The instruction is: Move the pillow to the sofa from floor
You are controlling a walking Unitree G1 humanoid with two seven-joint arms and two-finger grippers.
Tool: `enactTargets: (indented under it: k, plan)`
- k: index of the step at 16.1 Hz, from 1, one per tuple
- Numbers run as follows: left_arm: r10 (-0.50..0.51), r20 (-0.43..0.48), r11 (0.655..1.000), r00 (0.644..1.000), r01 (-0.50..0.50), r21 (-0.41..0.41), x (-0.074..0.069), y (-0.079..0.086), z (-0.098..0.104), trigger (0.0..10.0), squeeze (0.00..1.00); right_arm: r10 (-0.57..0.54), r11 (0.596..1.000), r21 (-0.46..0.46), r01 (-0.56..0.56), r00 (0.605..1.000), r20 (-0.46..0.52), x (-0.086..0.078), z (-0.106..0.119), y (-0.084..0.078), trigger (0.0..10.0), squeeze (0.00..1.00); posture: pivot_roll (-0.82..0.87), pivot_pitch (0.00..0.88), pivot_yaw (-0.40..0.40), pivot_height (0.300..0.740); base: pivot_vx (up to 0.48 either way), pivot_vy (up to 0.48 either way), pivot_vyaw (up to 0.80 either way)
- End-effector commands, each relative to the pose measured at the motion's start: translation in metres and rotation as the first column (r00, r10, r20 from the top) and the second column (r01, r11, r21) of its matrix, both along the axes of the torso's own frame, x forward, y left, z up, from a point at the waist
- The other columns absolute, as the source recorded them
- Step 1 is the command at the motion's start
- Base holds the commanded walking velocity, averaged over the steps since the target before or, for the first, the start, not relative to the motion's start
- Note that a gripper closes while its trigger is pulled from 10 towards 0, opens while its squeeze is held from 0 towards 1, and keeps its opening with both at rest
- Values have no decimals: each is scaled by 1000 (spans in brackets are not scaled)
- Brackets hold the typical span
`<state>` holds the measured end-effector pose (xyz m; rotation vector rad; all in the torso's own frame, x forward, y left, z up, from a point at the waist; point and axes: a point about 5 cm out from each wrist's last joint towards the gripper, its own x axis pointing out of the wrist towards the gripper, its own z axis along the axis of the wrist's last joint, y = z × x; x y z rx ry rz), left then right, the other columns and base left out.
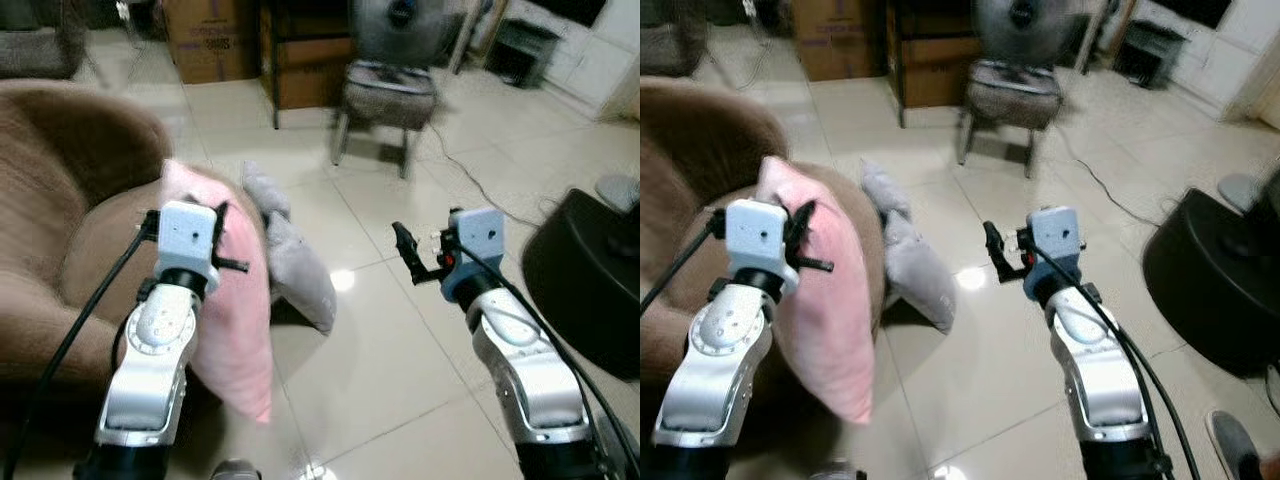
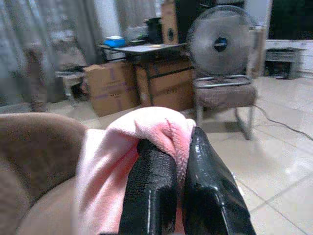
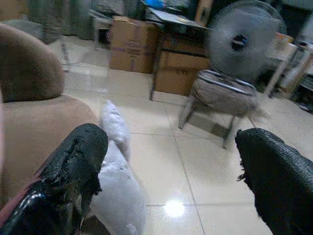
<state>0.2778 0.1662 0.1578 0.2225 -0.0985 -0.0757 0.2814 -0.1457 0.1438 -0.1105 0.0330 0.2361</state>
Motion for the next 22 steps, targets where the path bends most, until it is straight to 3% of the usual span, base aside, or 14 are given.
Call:
enactTargets:
  k: [1, 4, 22]
  plan:
    - [-14, 50, 1000, 999, 14, -3, 2, -1, 11, 10000, 0, 34, 999, -1, -34, 999, 23, 1, 3, 5, 10000, 0, 87, 0, -56, 740, 300, 0, 800]
    - [-14, 46, 1000, 999, 14, 0, 3, -1, 11, 10000, 0, 19, 1000, -7, -19, 999, 31, 3, 3, 2, 10000, 0, 87, 0, -55, 740, 301, 0, 800]
    - [-47, 30, 999, 998, 47, -4, 6, -6, 6, 10000, 0, 19, 999, -41, -18, 1000, 24, 4, -2, -2, 10000, 0, 79, 0, -57, 740, 303, 0, 0]
